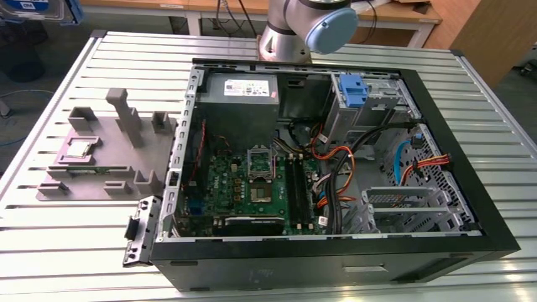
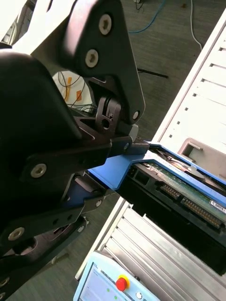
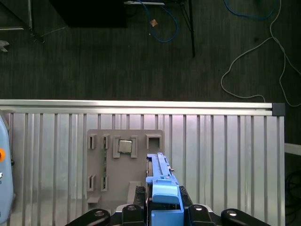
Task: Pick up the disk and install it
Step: 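Pick up the disk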
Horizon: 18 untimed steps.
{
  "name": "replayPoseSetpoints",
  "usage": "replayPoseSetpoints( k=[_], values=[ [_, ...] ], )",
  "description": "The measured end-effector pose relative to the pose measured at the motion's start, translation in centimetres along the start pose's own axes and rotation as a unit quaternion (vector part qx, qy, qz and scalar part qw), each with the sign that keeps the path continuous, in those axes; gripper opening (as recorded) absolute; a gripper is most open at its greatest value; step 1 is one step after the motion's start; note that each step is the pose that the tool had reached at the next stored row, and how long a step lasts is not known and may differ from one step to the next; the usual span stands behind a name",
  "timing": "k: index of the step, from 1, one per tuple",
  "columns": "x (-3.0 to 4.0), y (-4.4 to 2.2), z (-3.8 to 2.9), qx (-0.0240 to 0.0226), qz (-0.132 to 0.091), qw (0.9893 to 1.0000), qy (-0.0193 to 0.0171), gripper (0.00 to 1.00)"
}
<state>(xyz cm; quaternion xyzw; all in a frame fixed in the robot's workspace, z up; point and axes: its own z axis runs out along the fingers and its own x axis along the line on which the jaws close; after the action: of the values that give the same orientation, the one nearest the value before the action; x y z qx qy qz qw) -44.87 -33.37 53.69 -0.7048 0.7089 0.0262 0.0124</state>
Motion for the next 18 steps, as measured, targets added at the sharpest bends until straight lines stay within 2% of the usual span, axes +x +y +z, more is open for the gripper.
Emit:
replayPoseSetpoints(
  k=[3,6,18],
  values=[
    [0.01,0.0,-0.01,0.0001,0.0,1.0,0.0,0.37],
    [0.33,0.0,-0.03,0.0,0.0,1.0,0.0,0.37],
    [2.9,-0.01,-0.17,0.0,0.0,1.0,0.0,0.37]
  ],
)
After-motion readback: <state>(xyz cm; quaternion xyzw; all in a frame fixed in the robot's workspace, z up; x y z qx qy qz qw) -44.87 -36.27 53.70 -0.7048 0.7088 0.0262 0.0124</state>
